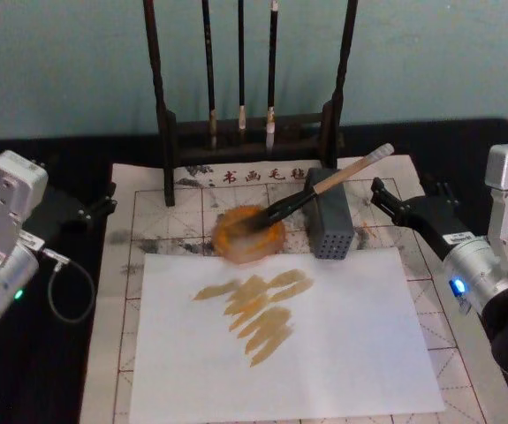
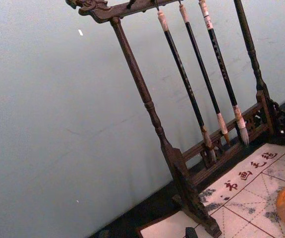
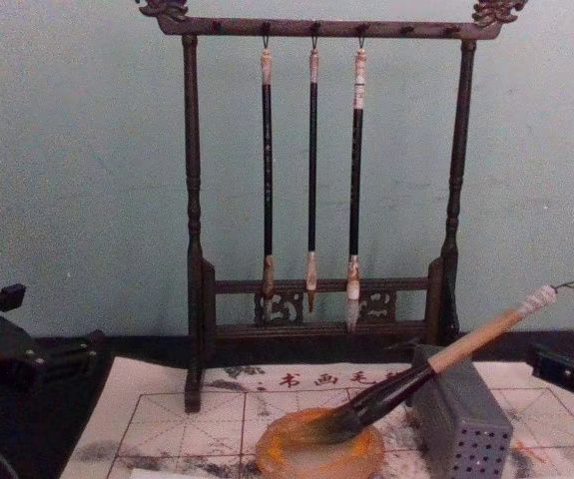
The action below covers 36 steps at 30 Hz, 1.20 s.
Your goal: Pick up the brush from the inkstone, write on the paper, then place the brush back to its original position.
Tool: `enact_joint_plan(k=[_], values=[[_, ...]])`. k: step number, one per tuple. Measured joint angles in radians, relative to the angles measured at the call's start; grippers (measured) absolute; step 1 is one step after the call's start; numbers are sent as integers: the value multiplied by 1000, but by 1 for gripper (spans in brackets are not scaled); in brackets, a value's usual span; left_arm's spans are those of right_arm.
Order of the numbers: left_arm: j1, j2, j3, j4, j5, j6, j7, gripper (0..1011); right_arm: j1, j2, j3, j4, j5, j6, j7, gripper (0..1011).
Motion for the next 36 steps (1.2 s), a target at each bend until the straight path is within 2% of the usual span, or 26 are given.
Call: enact_joint_plan(k=[5,11,36], values=[[0,0,0,0,0,0,0,1001,15,-22,-3,31,-33,-6,-14,1000],[0,0,0,0,0,0,0,1001,24,-41,9,58,-45,-20,-15,1000],[0,0,0,0,0,0,0,1001,22,-35,5,51,-43,-17,-12,1000]])
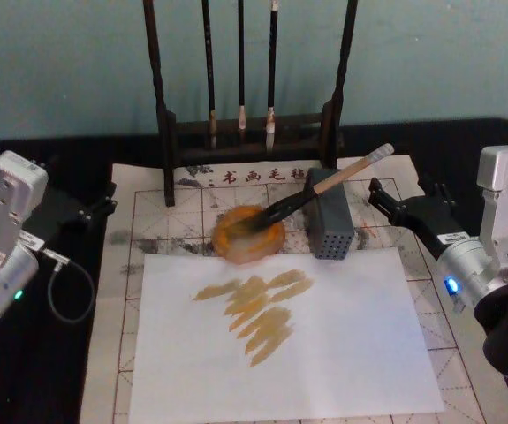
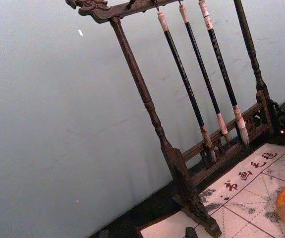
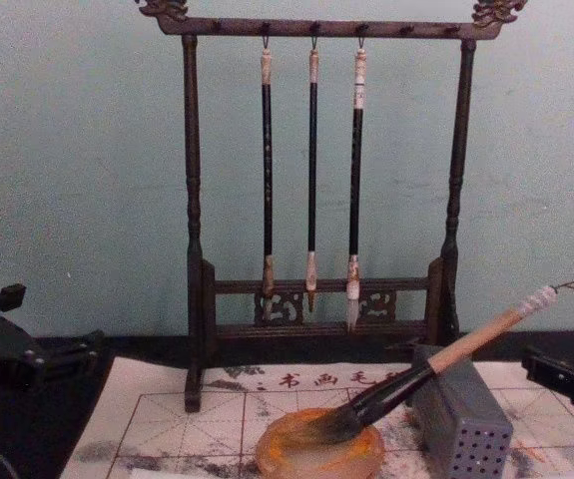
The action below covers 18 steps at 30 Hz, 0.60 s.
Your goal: Pick up the brush from the inkstone, write on the paper, then place the brush back to its original position.
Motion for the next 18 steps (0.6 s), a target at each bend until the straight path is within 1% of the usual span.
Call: enact_joint_plan(k=[18], values=[[0,0,0,0,0,0,0,1001,0,1,0,-1,2,2,0,1000]])
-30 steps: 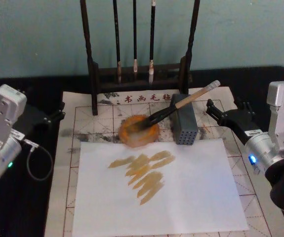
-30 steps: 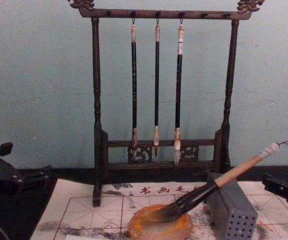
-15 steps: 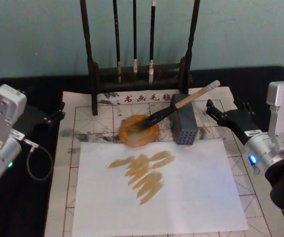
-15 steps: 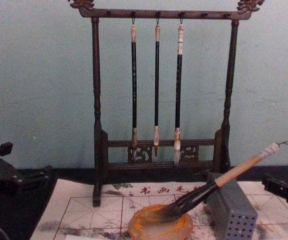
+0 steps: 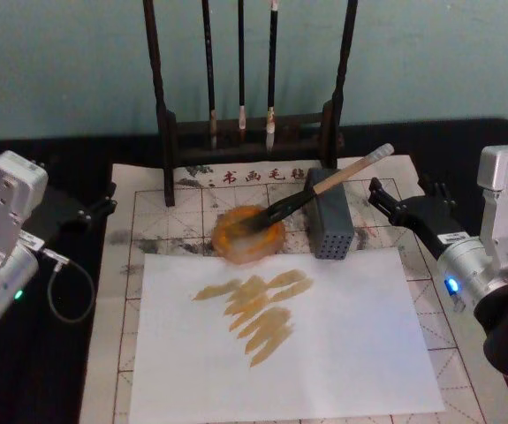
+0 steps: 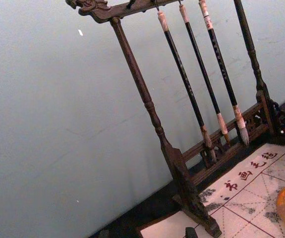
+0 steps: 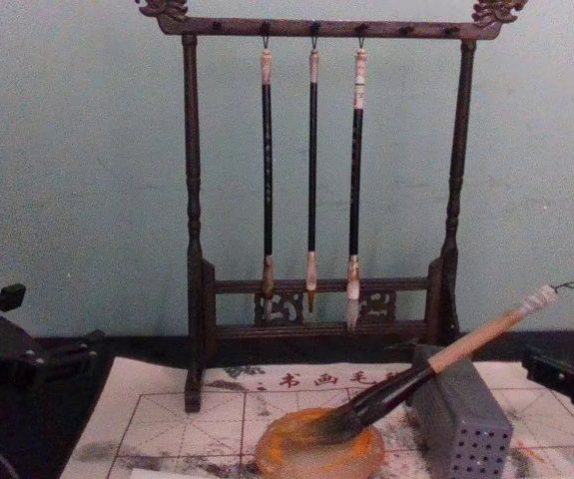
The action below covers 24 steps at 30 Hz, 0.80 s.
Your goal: Pick up the brush from the inkstone, write on the paper, then place the brush back to its original position.
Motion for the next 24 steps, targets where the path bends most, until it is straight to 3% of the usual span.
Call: enact_joint_plan(k=[24], values=[[0,0,0,0,0,0,0,1001,0,0,0,0,0,0,0,1000]])
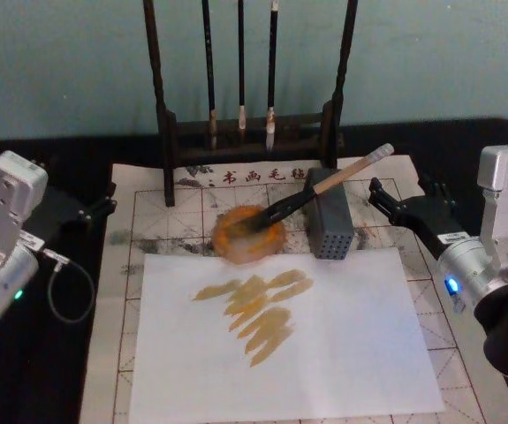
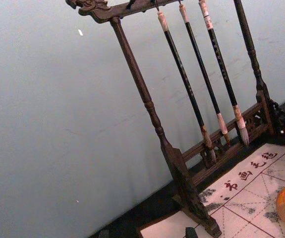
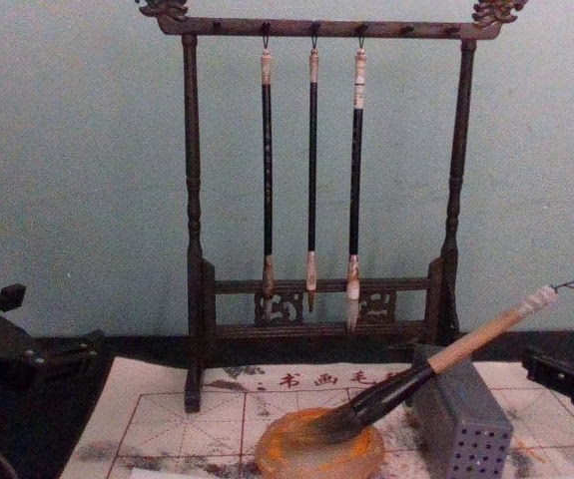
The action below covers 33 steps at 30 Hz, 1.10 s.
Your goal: Pick up the brush from the inkstone, write on the paper, then place the brush back to its original position.
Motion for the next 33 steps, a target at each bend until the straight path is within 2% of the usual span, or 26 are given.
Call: enact_joint_plan(k=[33], values=[[0,0,0,0,0,0,0,1001,0,0,0,0,0,0,0,1000]])
